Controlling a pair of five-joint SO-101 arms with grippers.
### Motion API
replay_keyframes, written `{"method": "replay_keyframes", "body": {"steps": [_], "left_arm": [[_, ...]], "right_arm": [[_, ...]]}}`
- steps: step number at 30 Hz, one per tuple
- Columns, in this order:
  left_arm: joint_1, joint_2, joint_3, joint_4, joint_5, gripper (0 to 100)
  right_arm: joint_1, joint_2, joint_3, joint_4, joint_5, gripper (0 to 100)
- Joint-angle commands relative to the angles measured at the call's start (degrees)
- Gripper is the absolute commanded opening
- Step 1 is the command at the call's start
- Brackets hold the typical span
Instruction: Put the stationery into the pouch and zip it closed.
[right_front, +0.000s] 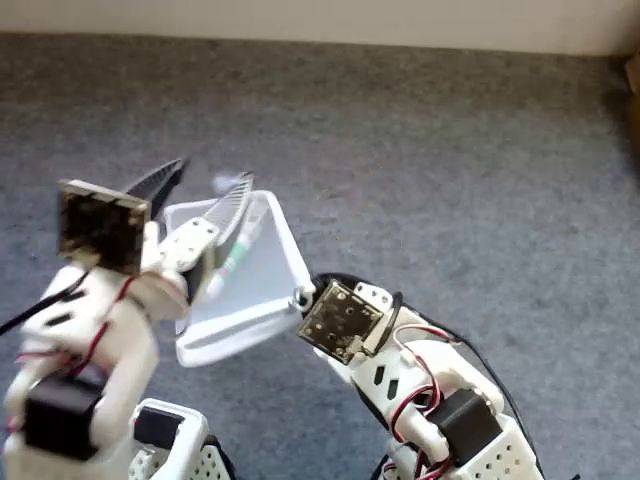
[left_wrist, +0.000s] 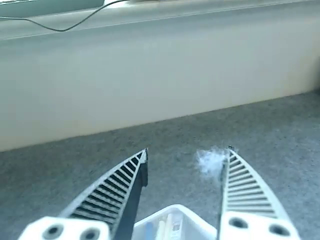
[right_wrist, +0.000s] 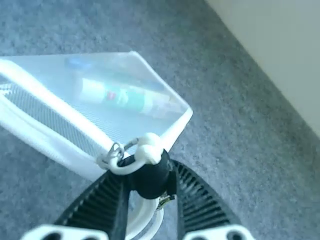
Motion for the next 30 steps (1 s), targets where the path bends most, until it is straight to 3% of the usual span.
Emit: {"method": "replay_keyframes", "body": {"steps": [1,8,20,30], "left_arm": [[-2.5,1.0,-7.3,9.1,-3.1,24],[-9.3,1.2,-8.7,14.9,-6.0,24],[-30.8,14.7,-12.9,21.5,-12.7,24],[-32.5,18.9,-11.4,25.9,-13.1,24]], "right_arm": [[0.3,2.2,-1.2,-7.8,0.4,0.7],[5.1,25.1,-18.5,-13.8,-5.6,0.7],[7.3,55.3,-46.7,-13.5,-8.4,0.7],[7.3,65.4,-57.8,-10.5,-8.1,0.7]]}}
